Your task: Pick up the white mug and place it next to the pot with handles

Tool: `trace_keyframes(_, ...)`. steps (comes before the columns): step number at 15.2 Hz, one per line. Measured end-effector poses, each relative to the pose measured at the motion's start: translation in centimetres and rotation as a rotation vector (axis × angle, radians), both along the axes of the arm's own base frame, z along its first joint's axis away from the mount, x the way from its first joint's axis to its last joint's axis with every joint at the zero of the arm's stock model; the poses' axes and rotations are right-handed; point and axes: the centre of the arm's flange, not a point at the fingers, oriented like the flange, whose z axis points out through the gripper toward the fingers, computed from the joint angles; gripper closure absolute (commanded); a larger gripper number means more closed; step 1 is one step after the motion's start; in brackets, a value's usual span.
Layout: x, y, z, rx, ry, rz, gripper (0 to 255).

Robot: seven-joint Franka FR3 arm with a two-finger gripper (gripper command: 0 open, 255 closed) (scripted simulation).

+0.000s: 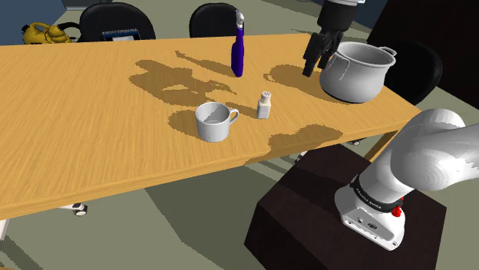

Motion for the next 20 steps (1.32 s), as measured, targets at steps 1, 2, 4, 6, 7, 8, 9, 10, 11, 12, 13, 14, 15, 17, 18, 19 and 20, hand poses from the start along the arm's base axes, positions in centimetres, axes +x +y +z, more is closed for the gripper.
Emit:
trace_keyframes(1,0.0,0.0,0.0,0.0,0.0,0.0,0)
trace_keyframes(2,0.3,0.5,-0.1,-0.003,0.001,0.001,0)
trace_keyframes(4,1.4,2.6,-0.5,-0.014,0.006,0.005,0)
trace_keyframes(6,2.5,5.1,-1.2,-0.027,0.012,0.009,0)
trace_keyframes(7,3.2,6.2,-1.4,-0.034,0.014,0.01,0)
trace_keyframes(8,3.9,7.2,-1.5,-0.04,0.017,0.012,0)
trace_keyframes(9,4.5,8.6,-1.7,-0.047,0.02,0.015,0)
trace_keyframes(10,5.1,9.9,-2.1,-0.054,0.023,0.017,0)
trace_keyframes(11,5.7,11.0,-2.5,-0.06,0.026,0.019,0)
trace_keyframes(12,6.5,12.2,-3.3,-0.067,0.029,0.02,0)
trace_keyframes(13,7.1,13.4,-3.7,-0.073,0.032,0.023,0)
trace_keyframes(14,7.9,14.7,-3.9,-0.08,0.034,0.025,0)
trace_keyframes(15,8.2,16.0,-4.3,-0.086,0.037,0.027,0)
trace_keyframes(17,9.3,18.3,-5.1,-0.1,0.043,0.031,0)
trace_keyframes(18,10.1,19.7,-5.4,-0.106,0.045,0.033,0)
trace_keyframes(19,10.8,20.9,-5.9,-0.113,0.048,0.035,0)
trace_keyframes(20,11.5,22.0,-6.5,-0.119,0.051,0.037,0)
